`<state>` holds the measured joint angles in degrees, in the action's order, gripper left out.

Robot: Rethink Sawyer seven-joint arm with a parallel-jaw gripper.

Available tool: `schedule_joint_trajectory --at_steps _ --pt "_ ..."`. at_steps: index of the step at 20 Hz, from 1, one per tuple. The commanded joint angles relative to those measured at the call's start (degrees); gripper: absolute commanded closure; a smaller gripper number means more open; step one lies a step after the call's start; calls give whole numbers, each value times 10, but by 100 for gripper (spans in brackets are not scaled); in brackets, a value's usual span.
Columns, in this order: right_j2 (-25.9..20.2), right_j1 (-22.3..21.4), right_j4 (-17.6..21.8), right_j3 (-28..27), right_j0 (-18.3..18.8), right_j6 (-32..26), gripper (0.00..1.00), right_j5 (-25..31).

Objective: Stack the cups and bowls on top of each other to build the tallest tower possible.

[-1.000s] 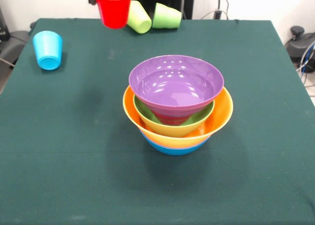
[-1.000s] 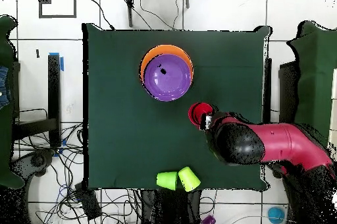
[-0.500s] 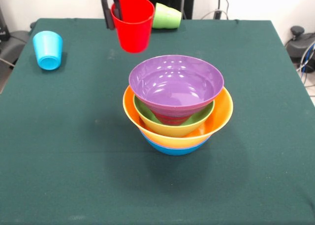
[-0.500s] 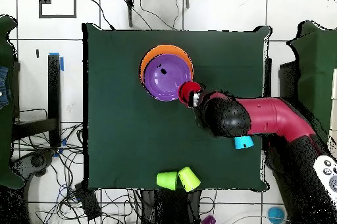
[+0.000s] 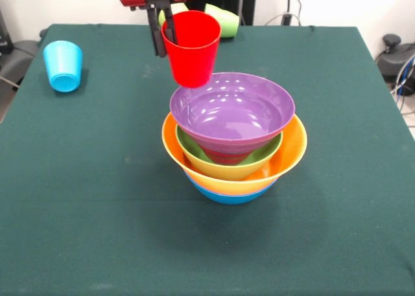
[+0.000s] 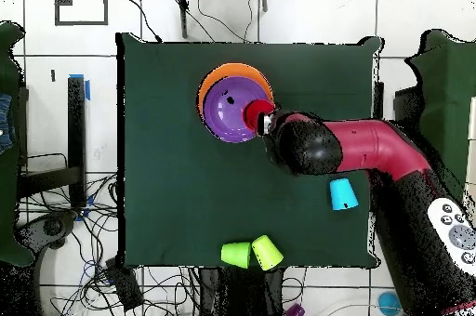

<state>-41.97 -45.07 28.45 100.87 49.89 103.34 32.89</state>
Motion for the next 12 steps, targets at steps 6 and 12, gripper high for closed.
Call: schedule_joint_trajectory --at_steps 6,12 --pt "54 46 4 1 -40 54 100 -24" --pt "69 59 -2 23 -59 99 100 -90"
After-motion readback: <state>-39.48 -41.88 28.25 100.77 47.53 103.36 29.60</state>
